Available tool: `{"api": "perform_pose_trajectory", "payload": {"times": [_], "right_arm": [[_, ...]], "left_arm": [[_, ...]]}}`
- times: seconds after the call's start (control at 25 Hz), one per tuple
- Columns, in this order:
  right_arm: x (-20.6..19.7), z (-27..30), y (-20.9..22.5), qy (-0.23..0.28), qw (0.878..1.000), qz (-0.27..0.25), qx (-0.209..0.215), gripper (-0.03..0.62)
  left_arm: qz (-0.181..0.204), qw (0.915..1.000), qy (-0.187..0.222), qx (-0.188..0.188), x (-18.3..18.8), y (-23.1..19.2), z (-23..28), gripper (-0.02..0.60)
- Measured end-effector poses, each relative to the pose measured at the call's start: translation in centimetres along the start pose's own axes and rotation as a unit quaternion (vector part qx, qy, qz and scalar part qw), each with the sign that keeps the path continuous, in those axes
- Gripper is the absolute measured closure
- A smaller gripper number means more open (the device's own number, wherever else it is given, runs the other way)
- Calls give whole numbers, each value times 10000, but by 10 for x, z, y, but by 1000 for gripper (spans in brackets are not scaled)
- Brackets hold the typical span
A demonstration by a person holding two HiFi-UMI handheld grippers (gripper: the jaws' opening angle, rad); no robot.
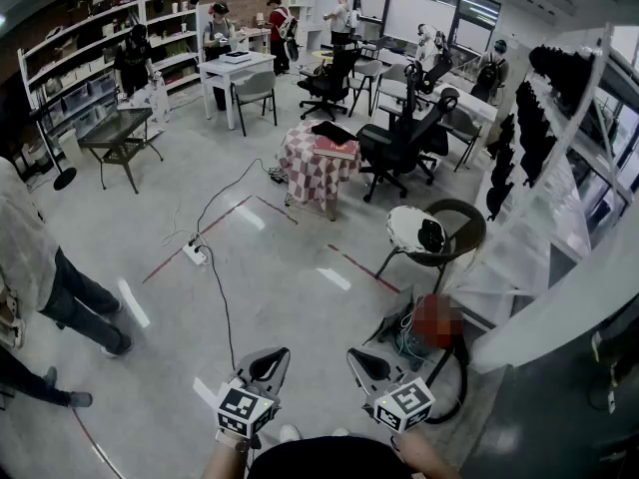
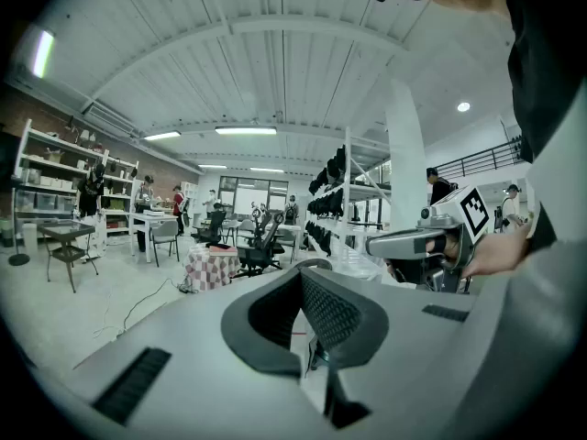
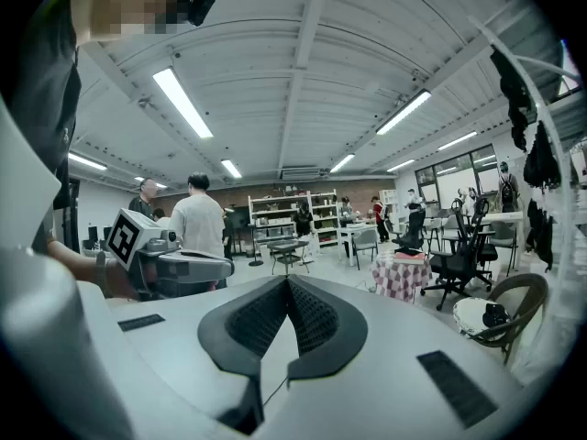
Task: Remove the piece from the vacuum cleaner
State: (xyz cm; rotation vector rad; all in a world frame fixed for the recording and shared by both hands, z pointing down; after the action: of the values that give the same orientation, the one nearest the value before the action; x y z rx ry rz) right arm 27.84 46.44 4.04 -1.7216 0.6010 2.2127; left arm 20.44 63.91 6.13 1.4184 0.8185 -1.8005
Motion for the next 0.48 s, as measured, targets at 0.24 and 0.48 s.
{"api": "perform_pose_trajectory", "payload": {"times": [0.24, 0.48], "right_arm": [[4, 20, -13, 13, 10000, -2, 38, 566], [-1, 41, -26, 43, 9999, 80, 55, 566]], "left_arm": [[2, 10000, -13, 24, -2, -20, -11, 565], [-41, 10000, -42, 15, -13, -41, -22, 565]]}}
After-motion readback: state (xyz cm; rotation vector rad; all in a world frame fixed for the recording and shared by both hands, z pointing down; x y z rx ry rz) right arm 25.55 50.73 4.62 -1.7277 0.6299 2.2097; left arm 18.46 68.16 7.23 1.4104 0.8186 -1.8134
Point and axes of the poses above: the fingertips, and each gripper's own axes: z forward along the fingers, y to its right, x out of its top, the point moved 5 cm from there along -z, backward along the fingers, and after that the axes turned 8 degrees about x, right-handed, at the moved point
